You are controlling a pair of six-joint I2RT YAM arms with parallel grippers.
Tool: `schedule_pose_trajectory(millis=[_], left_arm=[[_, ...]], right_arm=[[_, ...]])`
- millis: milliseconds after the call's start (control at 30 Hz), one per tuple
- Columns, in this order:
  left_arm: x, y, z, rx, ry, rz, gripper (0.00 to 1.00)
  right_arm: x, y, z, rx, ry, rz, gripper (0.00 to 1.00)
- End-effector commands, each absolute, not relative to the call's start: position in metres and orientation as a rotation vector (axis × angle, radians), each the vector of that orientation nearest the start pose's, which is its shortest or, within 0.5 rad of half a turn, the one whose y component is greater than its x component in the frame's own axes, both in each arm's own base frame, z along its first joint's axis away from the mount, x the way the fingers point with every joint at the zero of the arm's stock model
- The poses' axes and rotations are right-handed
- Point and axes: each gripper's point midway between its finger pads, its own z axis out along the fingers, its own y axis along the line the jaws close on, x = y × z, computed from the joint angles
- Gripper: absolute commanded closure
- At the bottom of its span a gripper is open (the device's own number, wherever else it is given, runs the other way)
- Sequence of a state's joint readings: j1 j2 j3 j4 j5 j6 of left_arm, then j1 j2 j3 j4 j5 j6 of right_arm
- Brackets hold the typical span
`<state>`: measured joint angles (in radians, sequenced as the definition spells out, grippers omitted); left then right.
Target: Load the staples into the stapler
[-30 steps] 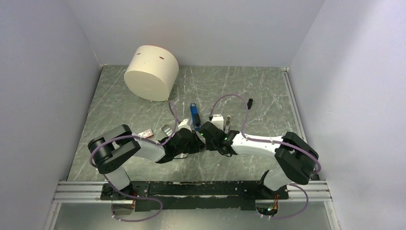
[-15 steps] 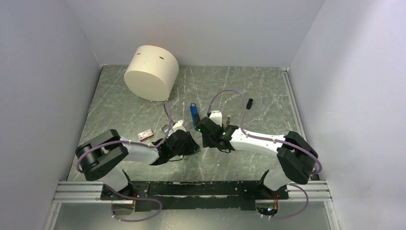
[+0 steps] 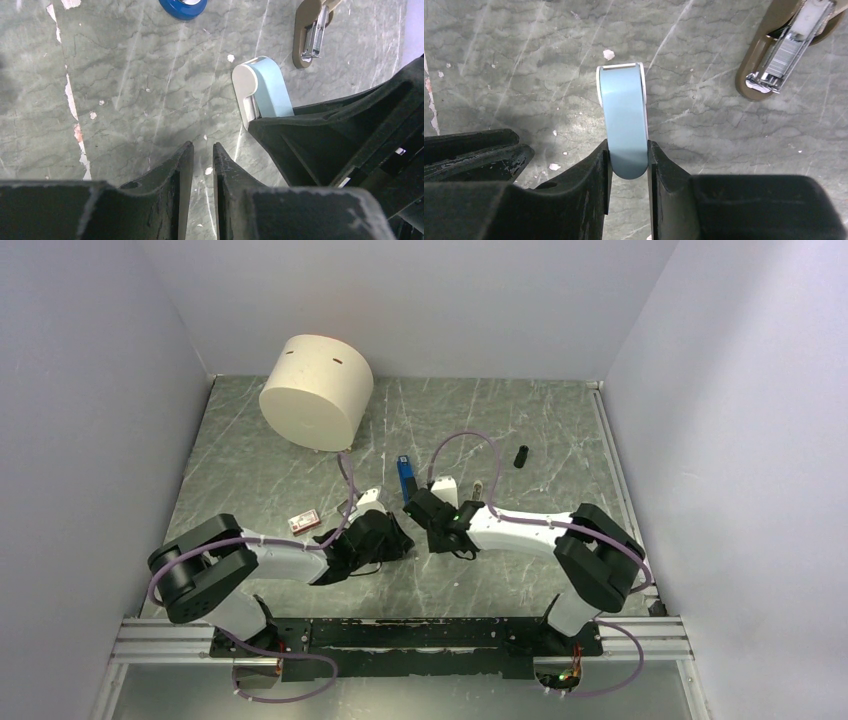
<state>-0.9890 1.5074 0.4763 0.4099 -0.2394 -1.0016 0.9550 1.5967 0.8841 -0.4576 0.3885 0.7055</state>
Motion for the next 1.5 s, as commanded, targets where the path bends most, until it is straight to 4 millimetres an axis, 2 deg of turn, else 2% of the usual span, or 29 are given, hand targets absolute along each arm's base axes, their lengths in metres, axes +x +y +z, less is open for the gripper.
schedule_pose_trajectory(millis=[0,167,400,667,933,1200,1300,1400,1467], left_arm=[[0.216,-0.303,0.029,-0.145,2.291,-0.803,0.74],[0.218,-0.299,0.032,-0.155,2.28,-0.786,0.74],[0.219,-0.294,0.04,-0.166,2.262,-0.772,0.74],[0.22,-0.286,0.045,-0.174,2.25,-0.743,0.73],[0.219,-0.285,0.047,-0.166,2.252,-0.74,0.73],[0.22,-0.283,0.05,-0.161,2.245,-0.734,0.73],[0.22,-0.282,0.053,-0.158,2.238,-0.733,0.73],[0.22,-0.282,0.059,-0.15,2.225,-0.745,0.71],[0.219,-0.283,0.064,-0.142,2.213,-0.758,0.69]], right_arm=[[0.221,0.233,0.008,-0.227,2.589,0.023,0.79],[0.224,0.232,-0.002,-0.238,2.6,0.009,0.79],[0.253,0.244,0.027,-0.203,2.505,0.04,0.78],[0.289,0.256,0.039,-0.147,2.432,0.057,0.75],[0.314,0.269,0.049,-0.13,2.4,0.086,0.61],[0.327,0.266,0.066,-0.122,2.389,0.093,0.57],[0.33,0.264,0.08,-0.118,2.365,0.104,0.52],[0.334,0.252,0.1,-0.09,2.324,0.084,0.43],[0.339,0.236,0.112,-0.052,2.291,0.049,0.38]])
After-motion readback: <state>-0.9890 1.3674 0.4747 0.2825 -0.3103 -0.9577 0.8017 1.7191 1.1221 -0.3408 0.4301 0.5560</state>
